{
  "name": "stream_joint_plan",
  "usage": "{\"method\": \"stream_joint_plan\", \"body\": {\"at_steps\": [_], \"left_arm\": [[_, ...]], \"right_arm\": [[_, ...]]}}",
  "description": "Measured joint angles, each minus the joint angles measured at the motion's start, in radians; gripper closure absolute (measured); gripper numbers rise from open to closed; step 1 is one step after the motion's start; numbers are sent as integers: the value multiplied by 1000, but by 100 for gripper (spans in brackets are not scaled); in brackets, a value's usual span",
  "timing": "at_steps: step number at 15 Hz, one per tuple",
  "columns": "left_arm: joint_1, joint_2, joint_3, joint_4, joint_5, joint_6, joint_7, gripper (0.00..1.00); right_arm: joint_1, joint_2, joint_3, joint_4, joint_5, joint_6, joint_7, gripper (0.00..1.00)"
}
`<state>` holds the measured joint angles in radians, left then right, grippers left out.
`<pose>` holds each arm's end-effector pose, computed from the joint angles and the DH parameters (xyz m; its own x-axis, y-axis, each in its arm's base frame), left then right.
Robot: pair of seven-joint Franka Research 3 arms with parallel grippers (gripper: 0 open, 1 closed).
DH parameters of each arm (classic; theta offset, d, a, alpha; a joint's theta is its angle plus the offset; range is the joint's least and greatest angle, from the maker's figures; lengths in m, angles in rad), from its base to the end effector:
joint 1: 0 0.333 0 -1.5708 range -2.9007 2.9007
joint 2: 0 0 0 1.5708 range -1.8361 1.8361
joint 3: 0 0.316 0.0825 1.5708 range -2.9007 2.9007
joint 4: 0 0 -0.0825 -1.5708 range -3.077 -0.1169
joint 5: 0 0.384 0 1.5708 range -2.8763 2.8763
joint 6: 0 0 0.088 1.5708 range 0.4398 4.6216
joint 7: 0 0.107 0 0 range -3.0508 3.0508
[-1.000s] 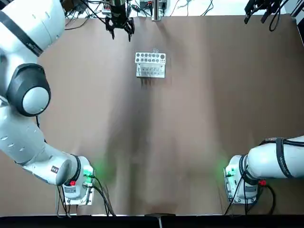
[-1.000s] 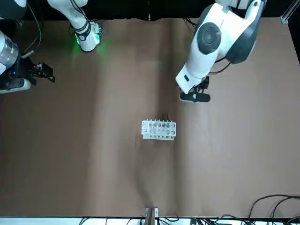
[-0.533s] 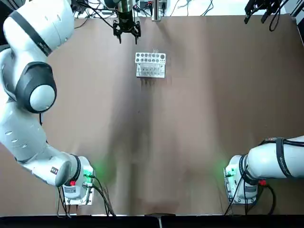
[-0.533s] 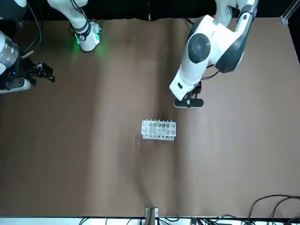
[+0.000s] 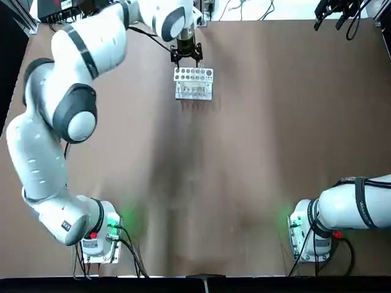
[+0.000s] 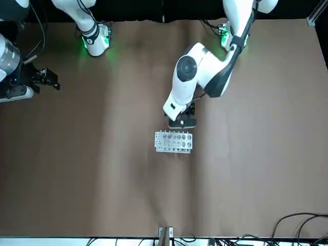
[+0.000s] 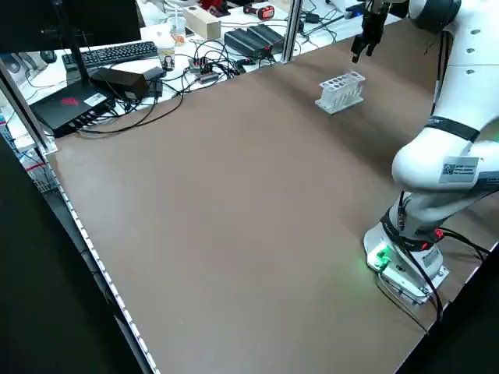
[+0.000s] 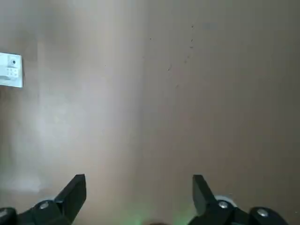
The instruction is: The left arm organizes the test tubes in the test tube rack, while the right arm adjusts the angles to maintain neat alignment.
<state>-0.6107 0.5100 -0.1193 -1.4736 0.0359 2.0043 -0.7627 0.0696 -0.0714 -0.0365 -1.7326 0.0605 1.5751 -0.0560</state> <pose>0.5329 -0.4557 0.3868 0.9994 0.0338 0.0002 0.0337 -0.9988 0.0350 0.5276 0.0233 0.5876 0.9926 0.0888 -0.0824 0.0834 -0.9942 -0.0675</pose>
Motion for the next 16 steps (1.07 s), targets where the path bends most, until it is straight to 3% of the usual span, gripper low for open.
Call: {"method": "stream_joint_plan", "body": {"at_steps": [4, 9, 10, 16], "left_arm": [[-100, 37, 117, 23, 0, 39, -23, 0], [-106, 93, 123, 25, 0, 110, -29, 2], [-110, 111, 123, 25, 0, 115, -29, 8], [-121, 136, 123, 34, 0, 117, -30, 18]], "right_arm": [[0, 0, 0, 0, 0, 0, 0, 0], [0, 0, 0, 0, 0, 0, 0, 0], [0, 0, 0, 0, 0, 0, 0, 0], [0, 0, 0, 0, 0, 0, 0, 0]]}}
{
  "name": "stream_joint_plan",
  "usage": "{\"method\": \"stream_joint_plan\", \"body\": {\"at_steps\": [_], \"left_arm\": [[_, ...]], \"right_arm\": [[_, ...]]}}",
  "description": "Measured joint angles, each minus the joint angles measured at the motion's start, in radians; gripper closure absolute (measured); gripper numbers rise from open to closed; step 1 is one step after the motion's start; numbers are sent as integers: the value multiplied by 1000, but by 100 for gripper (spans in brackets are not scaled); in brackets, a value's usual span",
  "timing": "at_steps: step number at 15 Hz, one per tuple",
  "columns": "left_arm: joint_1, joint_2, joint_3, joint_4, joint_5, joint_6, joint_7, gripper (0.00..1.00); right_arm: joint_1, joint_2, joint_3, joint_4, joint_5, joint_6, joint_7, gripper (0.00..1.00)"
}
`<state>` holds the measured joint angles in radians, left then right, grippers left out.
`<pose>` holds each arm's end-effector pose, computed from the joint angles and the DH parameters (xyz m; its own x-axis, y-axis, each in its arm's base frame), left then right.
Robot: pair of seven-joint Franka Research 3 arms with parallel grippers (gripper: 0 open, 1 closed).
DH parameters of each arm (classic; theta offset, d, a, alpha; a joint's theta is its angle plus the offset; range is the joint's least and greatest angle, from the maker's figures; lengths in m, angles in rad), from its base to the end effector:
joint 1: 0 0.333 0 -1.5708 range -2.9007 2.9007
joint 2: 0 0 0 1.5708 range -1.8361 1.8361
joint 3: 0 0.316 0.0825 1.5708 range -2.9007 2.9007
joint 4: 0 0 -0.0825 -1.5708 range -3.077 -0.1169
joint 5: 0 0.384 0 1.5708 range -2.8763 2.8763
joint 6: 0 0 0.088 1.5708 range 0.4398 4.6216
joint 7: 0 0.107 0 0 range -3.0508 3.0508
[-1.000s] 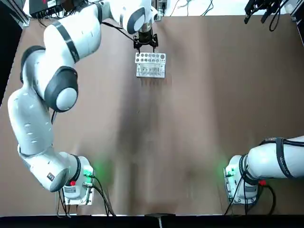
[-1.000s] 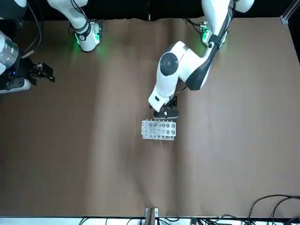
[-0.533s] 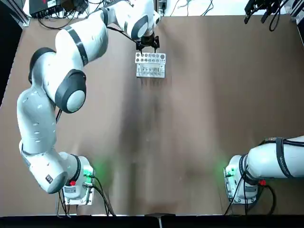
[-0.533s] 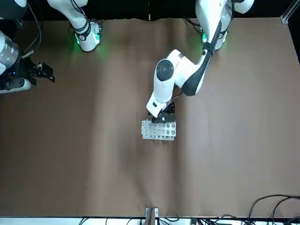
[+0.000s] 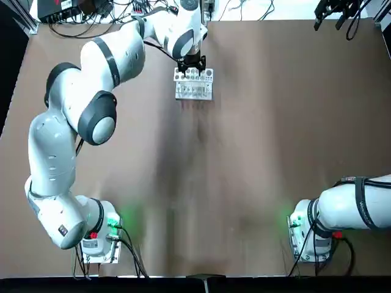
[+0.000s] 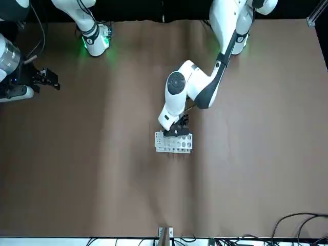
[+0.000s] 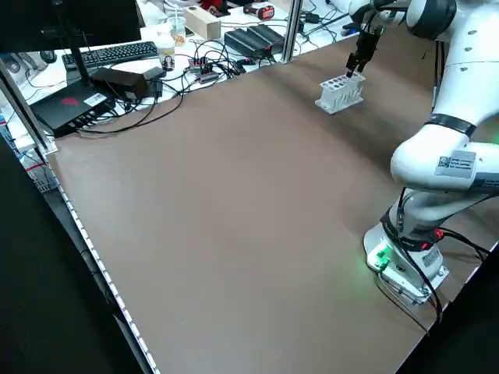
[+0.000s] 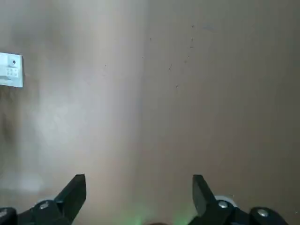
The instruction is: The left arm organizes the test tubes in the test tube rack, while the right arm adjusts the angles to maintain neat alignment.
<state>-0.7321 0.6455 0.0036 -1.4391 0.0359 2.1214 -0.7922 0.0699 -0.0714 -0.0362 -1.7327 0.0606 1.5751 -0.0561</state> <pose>0.5401 -0.4804 0.3152 0.9978 0.0447 0.0494 0.0446 -0.9990 0.0025 0.5276 0.0236 0.5875 0.9926 0.0895 -0.0825 0.0840 -0.9942 -0.0676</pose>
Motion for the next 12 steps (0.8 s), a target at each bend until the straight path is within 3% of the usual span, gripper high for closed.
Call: {"method": "stream_joint_plan", "body": {"at_steps": [2, 5, 12], "left_arm": [[-4, 12, 0, 10, 0, 0, 0, 17], [-4, 25, 0, 19, 0, 0, 0, 30], [-4, 39, 0, 24, 0, 13, 0, 38]], "right_arm": [[0, 0, 0, 0, 0, 0, 0, 0], [0, 0, 0, 0, 0, 0, 0, 0], [0, 0, 0, 0, 0, 0, 0, 0]]}}
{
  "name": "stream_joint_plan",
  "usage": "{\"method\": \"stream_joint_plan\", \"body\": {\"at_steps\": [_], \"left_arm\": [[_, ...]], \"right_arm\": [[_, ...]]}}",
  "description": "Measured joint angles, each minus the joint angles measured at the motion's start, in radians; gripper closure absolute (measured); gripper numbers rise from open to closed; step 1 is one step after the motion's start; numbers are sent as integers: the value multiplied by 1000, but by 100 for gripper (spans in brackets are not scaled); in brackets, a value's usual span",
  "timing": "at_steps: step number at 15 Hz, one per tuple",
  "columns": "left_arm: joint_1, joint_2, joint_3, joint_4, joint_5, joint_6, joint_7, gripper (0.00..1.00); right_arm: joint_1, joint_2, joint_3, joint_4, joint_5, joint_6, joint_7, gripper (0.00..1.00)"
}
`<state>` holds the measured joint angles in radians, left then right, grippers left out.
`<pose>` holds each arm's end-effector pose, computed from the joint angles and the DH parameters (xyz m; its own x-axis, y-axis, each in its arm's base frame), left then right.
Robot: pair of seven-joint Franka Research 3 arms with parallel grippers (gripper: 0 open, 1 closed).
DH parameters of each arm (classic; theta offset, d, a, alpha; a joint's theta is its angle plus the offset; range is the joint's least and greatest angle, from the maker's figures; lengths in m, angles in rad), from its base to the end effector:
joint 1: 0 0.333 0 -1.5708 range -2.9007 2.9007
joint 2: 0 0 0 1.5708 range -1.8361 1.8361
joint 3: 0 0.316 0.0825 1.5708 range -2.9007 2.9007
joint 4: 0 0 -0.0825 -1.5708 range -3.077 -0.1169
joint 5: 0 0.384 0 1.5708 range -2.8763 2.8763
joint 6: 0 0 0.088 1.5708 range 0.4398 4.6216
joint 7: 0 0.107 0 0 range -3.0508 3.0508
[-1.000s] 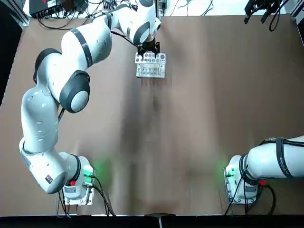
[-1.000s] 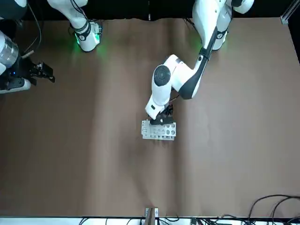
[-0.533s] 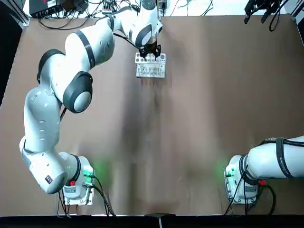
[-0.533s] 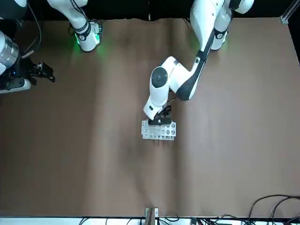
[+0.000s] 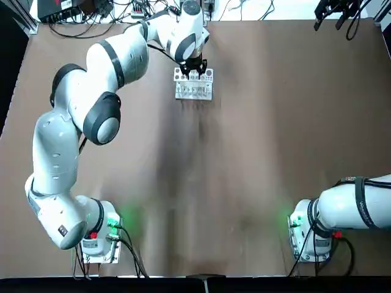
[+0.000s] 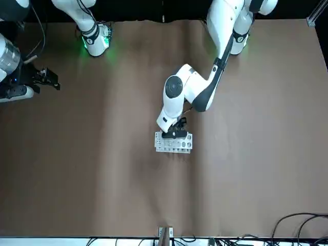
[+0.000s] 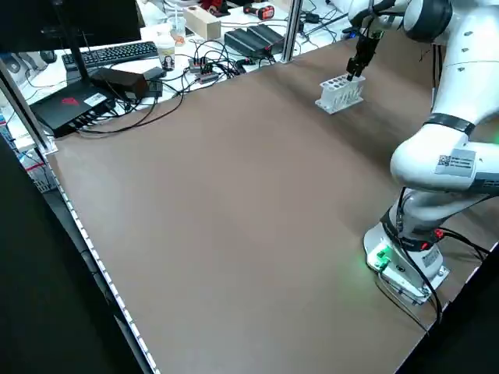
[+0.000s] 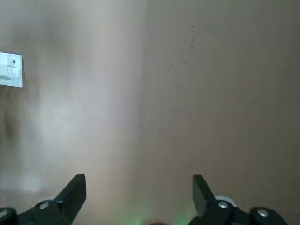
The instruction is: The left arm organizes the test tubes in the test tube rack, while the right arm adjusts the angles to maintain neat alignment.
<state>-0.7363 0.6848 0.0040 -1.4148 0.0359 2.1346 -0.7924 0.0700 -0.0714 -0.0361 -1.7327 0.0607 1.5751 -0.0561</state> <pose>0.5425 -0.4864 0.2993 0.9980 0.0405 0.0482 0.0405 -0.9992 0.0011 0.5276 0.0238 0.5875 0.9925 0.0897 -0.0825 0.0842 -0.9941 -0.0677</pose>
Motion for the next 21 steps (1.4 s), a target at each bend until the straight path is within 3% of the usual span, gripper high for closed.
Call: {"method": "stream_joint_plan", "body": {"at_steps": [6, 21], "left_arm": [[0, 0, 0, 2, 0, 0, 0, 48], [4, 0, 5, 4, 0, 0, 0, 53]], "right_arm": [[0, 0, 0, 0, 0, 0, 0, 0], [0, 0, 0, 0, 0, 0, 0, 0]]}}
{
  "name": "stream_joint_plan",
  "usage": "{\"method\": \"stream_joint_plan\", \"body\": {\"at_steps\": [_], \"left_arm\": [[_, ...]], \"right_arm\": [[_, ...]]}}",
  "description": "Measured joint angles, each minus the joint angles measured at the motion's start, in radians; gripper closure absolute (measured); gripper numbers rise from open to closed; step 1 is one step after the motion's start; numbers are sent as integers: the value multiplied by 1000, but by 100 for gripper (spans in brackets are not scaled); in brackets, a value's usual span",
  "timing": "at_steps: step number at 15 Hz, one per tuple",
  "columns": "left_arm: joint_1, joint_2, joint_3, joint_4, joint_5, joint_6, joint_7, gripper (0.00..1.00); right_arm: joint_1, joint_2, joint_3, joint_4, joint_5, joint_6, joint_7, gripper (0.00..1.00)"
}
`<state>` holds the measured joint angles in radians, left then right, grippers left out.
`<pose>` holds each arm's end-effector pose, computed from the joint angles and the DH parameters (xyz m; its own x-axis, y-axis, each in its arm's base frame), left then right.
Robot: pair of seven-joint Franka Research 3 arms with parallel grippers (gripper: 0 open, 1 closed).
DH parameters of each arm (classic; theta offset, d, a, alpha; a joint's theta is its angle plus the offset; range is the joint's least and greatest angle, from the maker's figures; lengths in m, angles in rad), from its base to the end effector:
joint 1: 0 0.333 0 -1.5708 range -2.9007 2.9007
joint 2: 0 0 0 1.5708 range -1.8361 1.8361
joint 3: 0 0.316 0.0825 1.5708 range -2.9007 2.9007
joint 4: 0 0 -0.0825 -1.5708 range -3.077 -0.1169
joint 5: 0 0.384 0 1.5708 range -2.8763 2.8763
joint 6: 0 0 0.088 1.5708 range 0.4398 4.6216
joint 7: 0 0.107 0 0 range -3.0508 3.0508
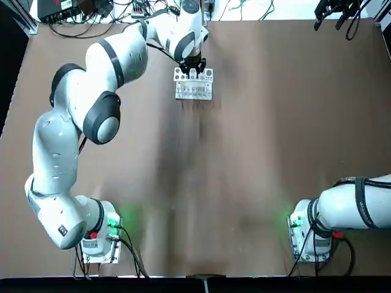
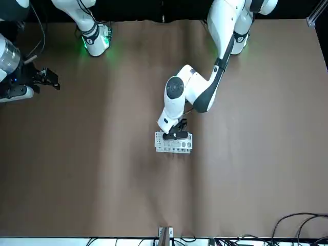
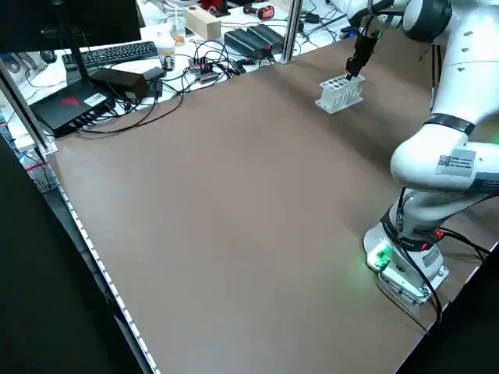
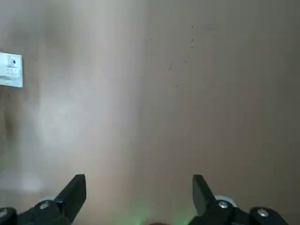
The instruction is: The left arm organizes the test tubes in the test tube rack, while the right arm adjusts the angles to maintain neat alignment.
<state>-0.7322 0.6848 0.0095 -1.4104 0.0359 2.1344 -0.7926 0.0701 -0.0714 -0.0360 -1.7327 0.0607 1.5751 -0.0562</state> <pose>0.5474 -0.4824 0.3013 0.9974 0.0490 0.0536 0.0490 -0.9988 0.0016 0.5276 0.0239 0.5875 0.9925 0.0900 -0.0825 0.0845 -0.9941 -0.0677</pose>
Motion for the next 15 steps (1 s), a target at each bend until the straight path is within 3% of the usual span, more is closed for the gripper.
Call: {"method": "stream_joint_plan", "body": {"at_steps": [15], "left_arm": [[-1, 0, 15, 3, 0, 25, 0, 55]], "right_arm": [[1, 0, 2, 0, 0, 0, 0, 0]]}}
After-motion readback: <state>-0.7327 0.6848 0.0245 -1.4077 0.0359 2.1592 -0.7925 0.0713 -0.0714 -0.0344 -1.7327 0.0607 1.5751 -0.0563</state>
